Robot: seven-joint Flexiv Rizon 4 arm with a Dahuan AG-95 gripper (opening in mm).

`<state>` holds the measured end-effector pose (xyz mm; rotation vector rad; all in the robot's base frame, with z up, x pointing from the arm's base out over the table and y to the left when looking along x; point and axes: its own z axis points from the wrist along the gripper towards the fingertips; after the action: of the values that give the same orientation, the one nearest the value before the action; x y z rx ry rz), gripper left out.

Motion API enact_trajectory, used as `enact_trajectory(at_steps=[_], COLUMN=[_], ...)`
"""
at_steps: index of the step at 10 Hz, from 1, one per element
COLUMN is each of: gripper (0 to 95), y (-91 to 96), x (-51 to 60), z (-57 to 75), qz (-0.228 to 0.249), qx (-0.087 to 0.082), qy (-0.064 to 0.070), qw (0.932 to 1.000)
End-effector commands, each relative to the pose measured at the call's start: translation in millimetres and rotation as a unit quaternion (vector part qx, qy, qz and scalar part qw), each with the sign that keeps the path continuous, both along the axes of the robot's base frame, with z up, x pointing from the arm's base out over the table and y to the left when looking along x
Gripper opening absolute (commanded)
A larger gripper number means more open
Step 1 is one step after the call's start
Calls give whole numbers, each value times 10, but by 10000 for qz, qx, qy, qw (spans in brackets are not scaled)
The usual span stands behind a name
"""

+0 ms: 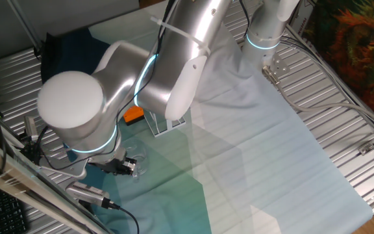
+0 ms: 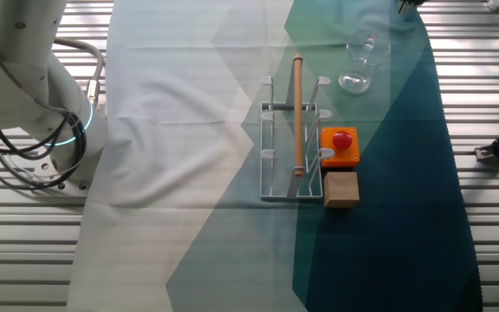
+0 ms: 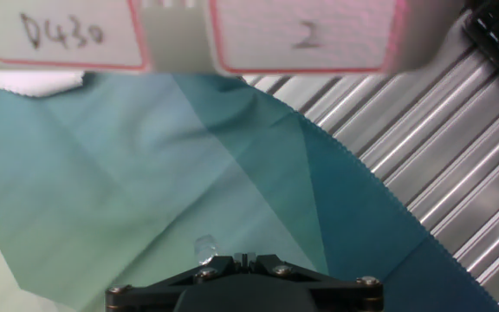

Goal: Put the cup on the cup rack

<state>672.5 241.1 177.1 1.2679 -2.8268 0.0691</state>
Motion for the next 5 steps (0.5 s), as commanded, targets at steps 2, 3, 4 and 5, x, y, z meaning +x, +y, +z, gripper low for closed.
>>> enact_trajectory(at_steps=[2,3,4,5], gripper=[0,0,0,0], y=[0,0,0,0], x=[0,0,0,0], z=[5,5,5,5], qz=[-148,-204,-267,-436], qx=[-93,-180,-212,-225], qy=[78,96,98,96], qw=[9998,9996,9994,9987])
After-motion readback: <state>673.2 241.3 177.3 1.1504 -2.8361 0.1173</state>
